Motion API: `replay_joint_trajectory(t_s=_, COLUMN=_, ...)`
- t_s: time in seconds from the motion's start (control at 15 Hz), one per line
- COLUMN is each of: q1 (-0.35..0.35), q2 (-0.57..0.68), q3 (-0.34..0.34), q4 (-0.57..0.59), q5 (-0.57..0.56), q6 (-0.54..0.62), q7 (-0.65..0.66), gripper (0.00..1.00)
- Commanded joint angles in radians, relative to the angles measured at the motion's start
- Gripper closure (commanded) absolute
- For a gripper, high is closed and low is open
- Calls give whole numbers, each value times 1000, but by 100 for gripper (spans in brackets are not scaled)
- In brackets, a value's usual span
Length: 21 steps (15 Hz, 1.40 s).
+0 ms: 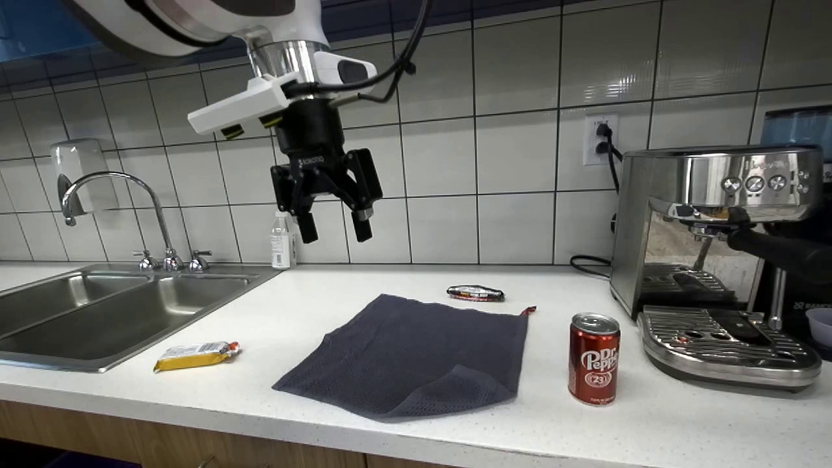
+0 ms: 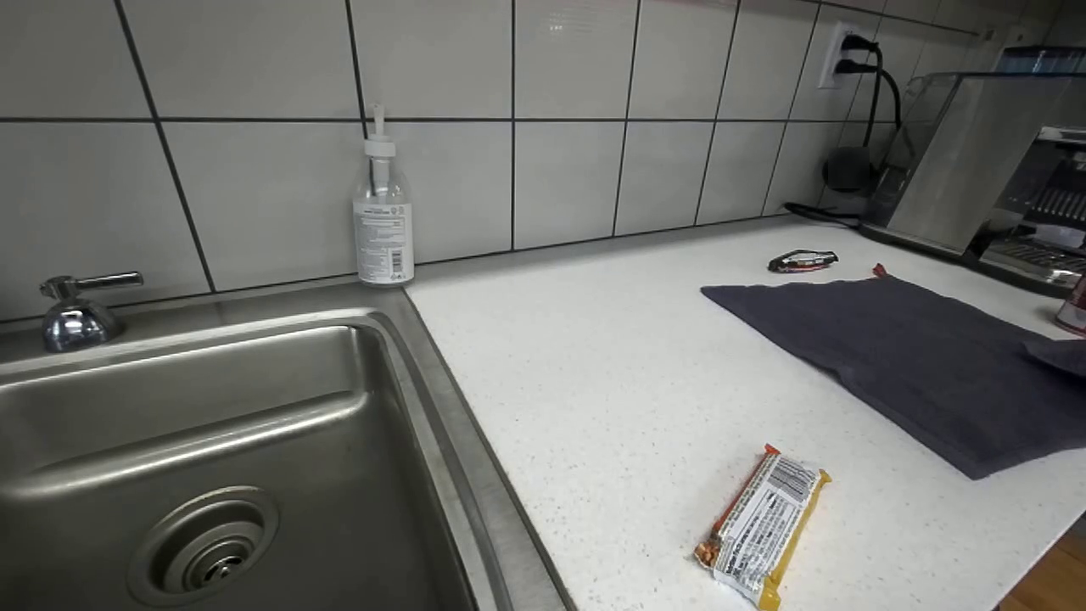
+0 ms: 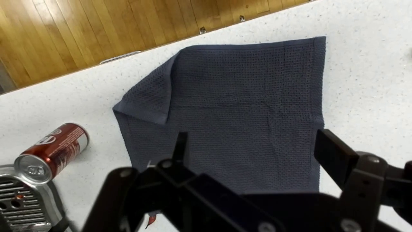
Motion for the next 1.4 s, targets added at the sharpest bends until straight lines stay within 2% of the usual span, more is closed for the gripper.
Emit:
replay_joint_trajectory(t_s=0.0, q1=-40, q2=102, q3=16, q4=15, q5=-37, q6=67, q7=74, gripper=0)
replay_joint_trajectory(t_s=0.47, q1=-78, q2=282, q3=19, q4=44, q5=-151, q6=176, q7=195, gripper=0)
replay_joint_trajectory(t_s=1.33, q1=-59, q2=532, q3=-54, q4=160, q5=-322, q6=210, q7=326, gripper=0)
